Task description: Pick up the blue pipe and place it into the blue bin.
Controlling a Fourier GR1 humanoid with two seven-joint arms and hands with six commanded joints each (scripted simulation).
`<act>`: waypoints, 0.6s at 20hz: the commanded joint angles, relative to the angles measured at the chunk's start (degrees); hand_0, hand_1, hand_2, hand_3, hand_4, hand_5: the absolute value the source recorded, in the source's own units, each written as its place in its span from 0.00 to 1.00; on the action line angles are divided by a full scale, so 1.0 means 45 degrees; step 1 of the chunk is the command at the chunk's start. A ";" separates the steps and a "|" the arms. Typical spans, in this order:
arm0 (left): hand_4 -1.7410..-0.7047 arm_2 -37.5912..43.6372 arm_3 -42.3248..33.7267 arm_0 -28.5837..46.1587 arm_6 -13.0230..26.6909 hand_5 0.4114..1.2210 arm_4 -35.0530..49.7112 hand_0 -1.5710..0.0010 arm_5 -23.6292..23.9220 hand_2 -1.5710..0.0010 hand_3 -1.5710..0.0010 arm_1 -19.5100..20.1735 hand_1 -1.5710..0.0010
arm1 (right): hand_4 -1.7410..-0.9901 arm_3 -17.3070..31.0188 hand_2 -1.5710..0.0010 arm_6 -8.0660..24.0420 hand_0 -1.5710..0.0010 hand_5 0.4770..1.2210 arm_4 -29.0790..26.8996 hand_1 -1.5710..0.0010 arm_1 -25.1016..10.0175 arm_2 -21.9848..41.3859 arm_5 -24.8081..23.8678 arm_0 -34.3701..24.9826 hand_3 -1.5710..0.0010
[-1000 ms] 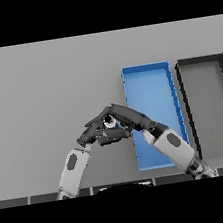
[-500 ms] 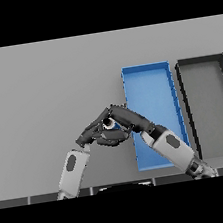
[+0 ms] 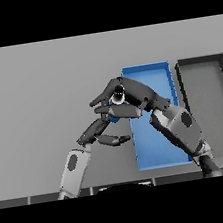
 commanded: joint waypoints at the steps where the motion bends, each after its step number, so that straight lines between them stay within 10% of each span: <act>1: 0.81 -0.0032 -0.0088 0.0106 -0.0068 0.03 0.0061 1.00 -0.0074 1.00 1.00 0.0023 1.00 | 0.00 0.0223 0.00 0.0024 0.00 1.00 -0.0453 0.00 -0.0217 -0.0431 -0.0085 -0.0490 0.00; 8: 0.82 0.0076 -0.0294 0.0075 0.0339 0.01 0.0107 1.00 -0.0145 1.00 1.00 0.0190 1.00 | 0.00 0.2463 0.00 0.0242 0.00 1.00 0.0447 0.00 -0.2440 -0.2504 -0.1824 -0.2419 0.00; 12: 0.83 0.0005 -0.0218 0.0057 0.0141 0.00 -0.0165 1.00 0.0028 1.00 1.00 0.0237 1.00 | 0.00 0.3191 0.00 0.0070 0.00 1.00 0.0867 0.00 -0.3513 -0.3053 -0.1613 -0.1223 0.00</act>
